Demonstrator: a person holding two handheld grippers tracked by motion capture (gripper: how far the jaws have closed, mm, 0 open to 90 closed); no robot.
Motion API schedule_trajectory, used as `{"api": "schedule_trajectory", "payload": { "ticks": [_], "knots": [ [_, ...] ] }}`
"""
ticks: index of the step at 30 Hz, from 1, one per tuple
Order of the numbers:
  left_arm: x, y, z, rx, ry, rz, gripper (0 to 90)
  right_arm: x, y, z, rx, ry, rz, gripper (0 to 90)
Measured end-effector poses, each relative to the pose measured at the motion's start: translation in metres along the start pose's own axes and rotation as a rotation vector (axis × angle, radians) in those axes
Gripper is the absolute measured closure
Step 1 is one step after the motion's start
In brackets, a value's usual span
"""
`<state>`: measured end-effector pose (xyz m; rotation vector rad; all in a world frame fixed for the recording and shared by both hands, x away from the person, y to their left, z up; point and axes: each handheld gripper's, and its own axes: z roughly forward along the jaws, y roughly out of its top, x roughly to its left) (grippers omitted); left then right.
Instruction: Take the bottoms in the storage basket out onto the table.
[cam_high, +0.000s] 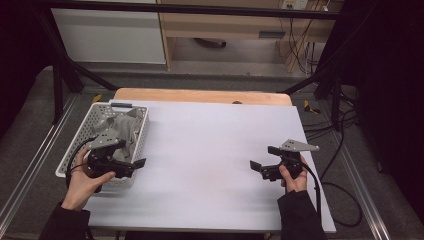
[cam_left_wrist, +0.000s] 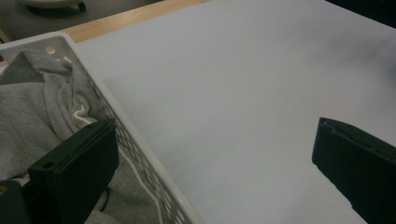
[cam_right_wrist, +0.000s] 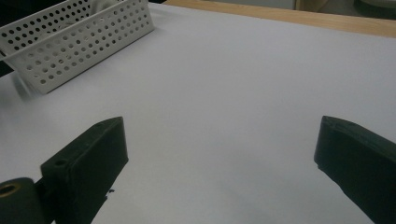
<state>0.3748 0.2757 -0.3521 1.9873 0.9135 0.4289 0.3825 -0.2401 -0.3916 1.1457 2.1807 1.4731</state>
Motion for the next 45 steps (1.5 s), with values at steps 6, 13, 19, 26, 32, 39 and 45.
{"api": "schedule_trajectory", "payload": {
  "ticks": [6,13,19,26,32,39,45],
  "knots": [
    [0.004,0.000,-0.003,-0.001,0.014,-0.008,0.8,0.000,0.000,0.000,-0.001,0.000,0.004,3.1],
    [0.007,0.001,-0.003,0.005,0.028,-0.011,0.8,-0.001,-0.001,0.000,0.002,-0.003,0.000,3.1],
    [0.010,0.001,-0.003,0.012,0.039,-0.017,0.8,0.000,-0.001,0.001,0.002,-0.002,0.001,3.1],
    [0.016,0.003,-0.003,0.021,0.056,-0.018,0.8,0.000,-0.001,0.001,0.005,-0.006,0.002,3.1],
    [0.020,0.004,-0.003,0.028,0.068,-0.023,0.9,0.000,-0.001,0.003,0.012,-0.007,0.002,3.1],
    [0.025,0.005,-0.005,0.035,0.086,-0.031,0.9,-0.001,-0.001,0.002,0.010,-0.005,0.001,3.1],
    [0.030,0.005,-0.007,0.042,0.104,-0.037,0.9,0.000,-0.002,0.003,0.015,-0.004,0.003,3.1]
  ]
}}
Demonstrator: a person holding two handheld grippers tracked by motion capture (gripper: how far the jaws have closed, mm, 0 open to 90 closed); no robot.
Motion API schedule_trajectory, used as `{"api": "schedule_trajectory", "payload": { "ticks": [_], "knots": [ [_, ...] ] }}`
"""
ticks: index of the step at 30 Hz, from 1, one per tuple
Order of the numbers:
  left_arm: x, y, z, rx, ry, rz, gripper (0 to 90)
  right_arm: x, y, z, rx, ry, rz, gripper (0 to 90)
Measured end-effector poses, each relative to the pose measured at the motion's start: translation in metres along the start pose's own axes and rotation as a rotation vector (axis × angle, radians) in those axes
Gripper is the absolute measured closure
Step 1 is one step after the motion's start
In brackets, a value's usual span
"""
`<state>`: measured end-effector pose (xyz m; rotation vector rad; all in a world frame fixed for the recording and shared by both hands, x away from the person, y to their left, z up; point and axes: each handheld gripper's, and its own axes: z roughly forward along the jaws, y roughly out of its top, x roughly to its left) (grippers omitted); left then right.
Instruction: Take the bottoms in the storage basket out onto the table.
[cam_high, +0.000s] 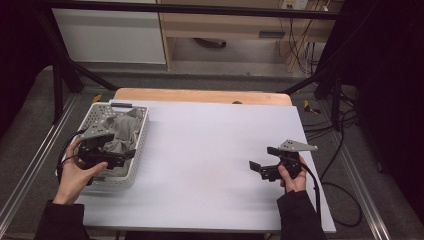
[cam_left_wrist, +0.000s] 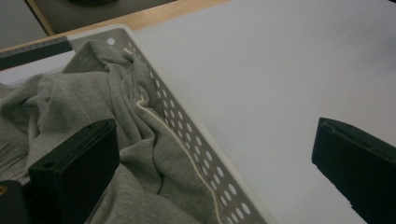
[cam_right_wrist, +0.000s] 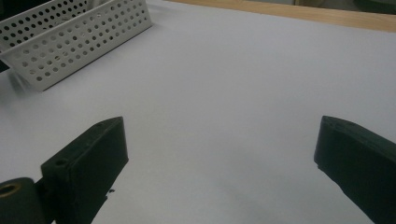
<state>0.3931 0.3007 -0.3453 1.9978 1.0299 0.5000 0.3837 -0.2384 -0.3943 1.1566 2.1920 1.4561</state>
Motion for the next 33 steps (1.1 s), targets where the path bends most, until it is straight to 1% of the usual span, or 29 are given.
{"api": "schedule_trajectory", "payload": {
  "ticks": [5,13,17,21,26,28,33],
  "knots": [
    [0.006,0.000,-0.001,0.001,0.012,-0.017,0.9,0.000,0.000,0.000,0.000,0.000,0.000,3.1],
    [0.013,-0.001,0.001,0.013,0.027,-0.030,0.9,-0.001,0.000,0.000,-0.003,0.000,0.002,3.3],
    [0.017,-0.001,0.005,0.023,0.041,-0.051,0.9,-0.001,-0.001,0.000,-0.001,-0.003,0.003,3.3],
    [0.020,-0.001,0.010,0.040,0.057,-0.056,0.9,-0.001,-0.001,0.001,0.004,-0.006,0.001,3.2],
    [0.021,0.000,0.015,0.052,0.070,-0.050,1.0,-0.001,-0.001,0.000,-0.004,-0.002,0.006,3.2],
    [0.023,0.000,0.018,0.067,0.085,-0.046,1.0,-0.001,-0.001,0.000,0.001,-0.005,0.007,3.2],
    [0.026,0.000,0.022,0.080,0.086,-0.039,1.1,-0.001,-0.001,0.001,0.005,-0.004,0.004,3.2]
  ]
}}
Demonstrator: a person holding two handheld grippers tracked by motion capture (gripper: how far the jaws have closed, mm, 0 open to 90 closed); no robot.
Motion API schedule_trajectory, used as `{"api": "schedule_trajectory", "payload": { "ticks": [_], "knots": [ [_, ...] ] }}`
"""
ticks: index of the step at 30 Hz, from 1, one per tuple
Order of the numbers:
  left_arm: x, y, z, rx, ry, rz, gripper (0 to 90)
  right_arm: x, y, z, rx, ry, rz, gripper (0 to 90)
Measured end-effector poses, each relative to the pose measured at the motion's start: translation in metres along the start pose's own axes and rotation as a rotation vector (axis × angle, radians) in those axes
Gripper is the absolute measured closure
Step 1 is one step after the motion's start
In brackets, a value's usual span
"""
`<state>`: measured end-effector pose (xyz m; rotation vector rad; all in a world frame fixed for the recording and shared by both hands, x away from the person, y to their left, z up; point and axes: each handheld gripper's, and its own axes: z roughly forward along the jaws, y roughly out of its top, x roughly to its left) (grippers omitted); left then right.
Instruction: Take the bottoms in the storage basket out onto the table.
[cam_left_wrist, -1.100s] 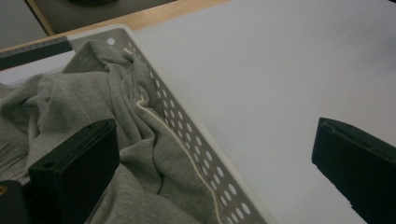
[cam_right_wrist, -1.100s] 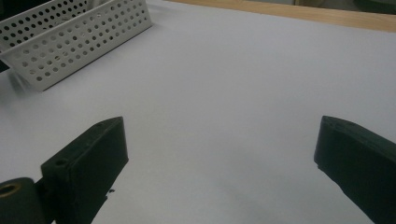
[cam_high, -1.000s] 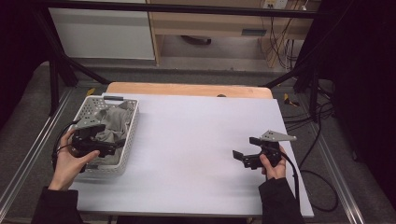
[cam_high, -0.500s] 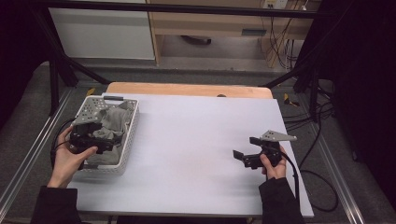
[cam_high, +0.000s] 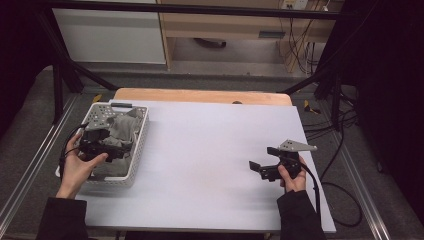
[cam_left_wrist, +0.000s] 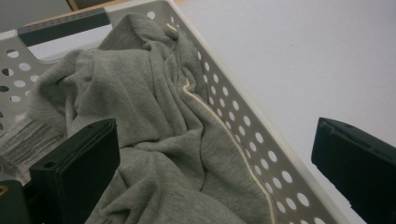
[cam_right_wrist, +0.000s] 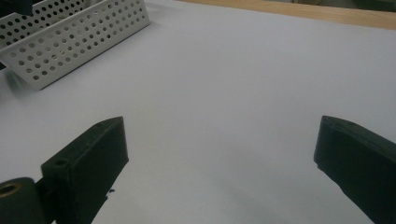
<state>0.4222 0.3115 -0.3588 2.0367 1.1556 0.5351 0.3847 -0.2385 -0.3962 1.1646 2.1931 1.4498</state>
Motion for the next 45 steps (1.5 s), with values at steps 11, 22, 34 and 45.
{"api": "schedule_trajectory", "payload": {
  "ticks": [11,22,34,45],
  "knots": [
    [0.012,0.006,0.002,0.009,0.010,-0.020,1.1,-0.001,-0.002,0.002,0.009,-0.007,0.002,3.2],
    [0.025,0.004,0.018,0.059,0.027,-0.061,1.1,-0.001,-0.002,0.002,0.010,-0.007,0.001,3.3],
    [0.032,-0.005,0.035,0.146,0.049,-0.022,1.6,0.000,-0.002,0.003,0.017,-0.009,0.002,3.2],
    [0.037,-0.010,0.049,0.196,0.076,-0.005,2.7,0.000,-0.003,0.005,0.026,-0.014,0.002,3.2]
  ]
}}
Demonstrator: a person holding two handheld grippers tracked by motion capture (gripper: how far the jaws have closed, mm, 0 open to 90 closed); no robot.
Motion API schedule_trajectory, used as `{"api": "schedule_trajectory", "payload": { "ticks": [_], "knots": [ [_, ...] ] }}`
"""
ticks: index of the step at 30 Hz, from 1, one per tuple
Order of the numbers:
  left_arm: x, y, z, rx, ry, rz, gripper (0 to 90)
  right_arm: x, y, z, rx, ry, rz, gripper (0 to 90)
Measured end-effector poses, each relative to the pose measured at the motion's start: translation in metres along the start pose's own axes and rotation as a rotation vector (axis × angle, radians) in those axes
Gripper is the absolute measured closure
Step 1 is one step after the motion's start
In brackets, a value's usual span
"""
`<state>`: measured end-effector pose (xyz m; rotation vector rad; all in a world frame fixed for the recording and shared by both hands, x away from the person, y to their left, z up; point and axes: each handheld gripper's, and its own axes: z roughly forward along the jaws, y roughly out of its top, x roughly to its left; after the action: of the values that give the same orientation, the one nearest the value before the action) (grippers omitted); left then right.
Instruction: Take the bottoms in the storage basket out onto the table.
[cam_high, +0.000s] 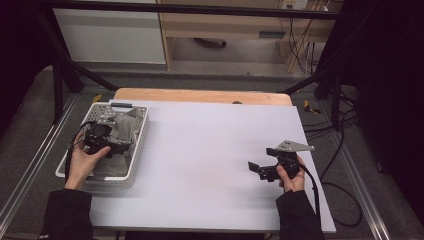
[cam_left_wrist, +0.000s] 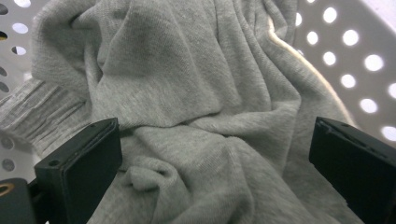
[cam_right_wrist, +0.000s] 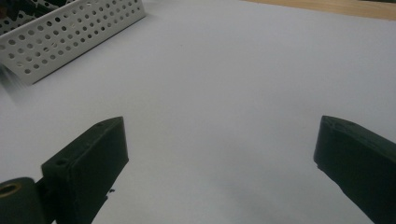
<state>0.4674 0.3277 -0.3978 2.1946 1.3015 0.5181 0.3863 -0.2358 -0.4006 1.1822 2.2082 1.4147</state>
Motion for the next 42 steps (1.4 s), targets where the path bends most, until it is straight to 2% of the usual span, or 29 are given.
{"api": "schedule_trajectory", "payload": {
  "ticks": [8,17,34,42],
  "knots": [
    [0.001,-0.003,0.008,0.011,0.007,0.009,4.0,-0.001,0.000,-0.001,-0.005,-0.002,-0.005,3.3],
    [0.000,-0.005,0.015,0.033,-0.006,0.013,7.0,0.000,0.000,0.000,-0.002,-0.004,-0.001,3.3],
    [-0.002,-0.009,0.020,0.068,0.033,0.054,23.7,0.000,0.000,-0.001,-0.005,-0.004,-0.005,3.3],
    [-0.002,-0.010,0.023,0.082,0.037,0.063,32.1,0.000,0.000,-0.001,-0.006,-0.003,-0.004,3.3]
  ]
}}
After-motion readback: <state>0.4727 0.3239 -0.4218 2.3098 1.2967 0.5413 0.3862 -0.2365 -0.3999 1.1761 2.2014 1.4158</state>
